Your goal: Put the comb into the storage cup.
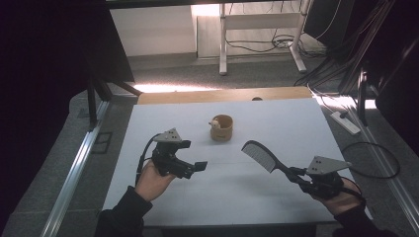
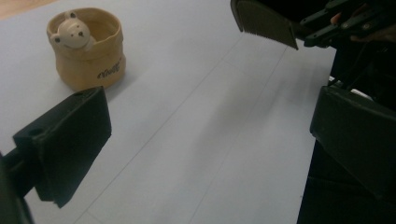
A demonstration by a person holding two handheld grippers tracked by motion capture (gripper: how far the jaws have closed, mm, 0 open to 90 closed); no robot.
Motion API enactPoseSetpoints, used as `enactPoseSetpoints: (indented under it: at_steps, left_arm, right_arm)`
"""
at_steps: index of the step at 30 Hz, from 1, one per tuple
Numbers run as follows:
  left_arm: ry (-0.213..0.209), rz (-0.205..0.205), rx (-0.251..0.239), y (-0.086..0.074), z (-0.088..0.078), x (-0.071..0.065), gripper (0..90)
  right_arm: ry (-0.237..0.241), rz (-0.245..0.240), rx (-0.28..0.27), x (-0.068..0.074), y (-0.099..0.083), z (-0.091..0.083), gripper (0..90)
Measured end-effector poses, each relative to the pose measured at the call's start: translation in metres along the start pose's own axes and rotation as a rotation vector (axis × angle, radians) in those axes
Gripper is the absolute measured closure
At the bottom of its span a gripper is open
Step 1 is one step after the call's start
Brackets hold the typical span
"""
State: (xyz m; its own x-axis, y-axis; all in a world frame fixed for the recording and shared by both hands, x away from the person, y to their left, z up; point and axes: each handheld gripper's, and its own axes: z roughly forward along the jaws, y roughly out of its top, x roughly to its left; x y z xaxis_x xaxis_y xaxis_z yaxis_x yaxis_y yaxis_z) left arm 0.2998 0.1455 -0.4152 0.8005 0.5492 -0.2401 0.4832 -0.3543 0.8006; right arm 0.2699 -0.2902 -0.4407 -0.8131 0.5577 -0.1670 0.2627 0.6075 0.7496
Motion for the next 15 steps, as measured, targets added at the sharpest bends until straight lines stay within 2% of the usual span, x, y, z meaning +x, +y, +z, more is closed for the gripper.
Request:
enactPoseSetpoints:
  at_steps: [15]
  left_arm:
    - [-0.061, 0.004, 0.000, 0.020, 0.009, 0.006, 0.0]
  right_arm:
    - [0.014, -0.037, -0.026, 0.011, 0.007, 0.003, 73.3]
